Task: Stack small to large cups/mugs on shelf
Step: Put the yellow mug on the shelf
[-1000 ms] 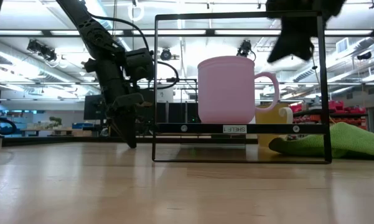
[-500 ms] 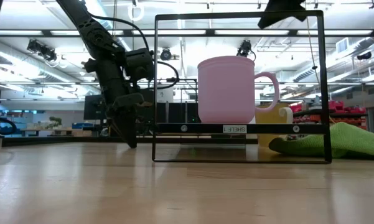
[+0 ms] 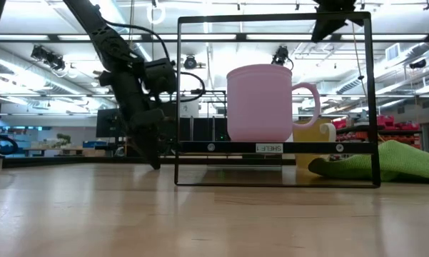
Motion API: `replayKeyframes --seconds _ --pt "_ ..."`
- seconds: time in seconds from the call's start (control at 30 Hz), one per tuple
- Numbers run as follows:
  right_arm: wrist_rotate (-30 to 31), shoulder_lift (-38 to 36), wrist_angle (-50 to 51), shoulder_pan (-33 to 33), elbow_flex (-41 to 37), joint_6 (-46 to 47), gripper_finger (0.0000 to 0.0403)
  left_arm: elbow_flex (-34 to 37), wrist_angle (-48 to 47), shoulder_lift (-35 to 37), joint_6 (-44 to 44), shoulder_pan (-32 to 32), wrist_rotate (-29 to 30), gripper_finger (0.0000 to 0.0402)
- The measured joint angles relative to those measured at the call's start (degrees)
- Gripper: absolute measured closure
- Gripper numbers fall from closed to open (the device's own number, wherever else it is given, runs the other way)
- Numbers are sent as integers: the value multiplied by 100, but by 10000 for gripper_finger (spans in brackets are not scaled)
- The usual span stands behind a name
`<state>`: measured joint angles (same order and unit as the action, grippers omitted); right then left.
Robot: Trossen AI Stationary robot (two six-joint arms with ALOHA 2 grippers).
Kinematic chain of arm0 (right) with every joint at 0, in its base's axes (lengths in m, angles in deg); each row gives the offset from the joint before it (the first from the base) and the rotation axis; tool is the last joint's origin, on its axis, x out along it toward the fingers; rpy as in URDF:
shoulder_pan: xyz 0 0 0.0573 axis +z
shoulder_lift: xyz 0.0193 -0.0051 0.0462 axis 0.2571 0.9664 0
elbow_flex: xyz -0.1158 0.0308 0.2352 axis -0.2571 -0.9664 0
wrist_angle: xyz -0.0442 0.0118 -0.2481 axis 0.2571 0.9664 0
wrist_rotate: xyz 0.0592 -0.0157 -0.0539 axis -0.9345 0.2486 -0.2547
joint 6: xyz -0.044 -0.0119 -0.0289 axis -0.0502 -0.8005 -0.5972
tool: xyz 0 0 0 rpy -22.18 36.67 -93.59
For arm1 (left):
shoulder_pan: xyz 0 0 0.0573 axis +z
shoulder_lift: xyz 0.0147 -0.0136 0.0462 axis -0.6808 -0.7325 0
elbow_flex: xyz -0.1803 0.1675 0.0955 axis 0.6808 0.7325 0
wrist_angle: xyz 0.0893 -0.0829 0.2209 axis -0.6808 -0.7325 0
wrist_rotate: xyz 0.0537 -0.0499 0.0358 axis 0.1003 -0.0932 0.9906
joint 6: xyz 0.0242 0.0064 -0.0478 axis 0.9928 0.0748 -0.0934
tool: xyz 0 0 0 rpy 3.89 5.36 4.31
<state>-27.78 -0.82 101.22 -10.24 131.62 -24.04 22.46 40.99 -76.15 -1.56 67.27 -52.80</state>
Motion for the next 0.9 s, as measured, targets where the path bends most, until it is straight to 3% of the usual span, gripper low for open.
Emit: replayKeyframes --seconds 0.13,0.27,0.47,0.73,0.9 --pt "-15 44 -5 -205 -5 -211 356 4 52 92 314 398 304 378" --pt "-18 160 12 -302 -5 -256 357 4 252 116 590 787 250 375" --pt "-138 530 422 -643 -7 -404 359 2 1310 120 738 1284 151 384" --pt "-594 1013 549 -1203 -10 -619 359 -2 2269 126 681 1650 -1021 386" --pt "-1314 1202 545 -1607 -10 -990 360 -7 2583 140 567 1701 -1080 383"
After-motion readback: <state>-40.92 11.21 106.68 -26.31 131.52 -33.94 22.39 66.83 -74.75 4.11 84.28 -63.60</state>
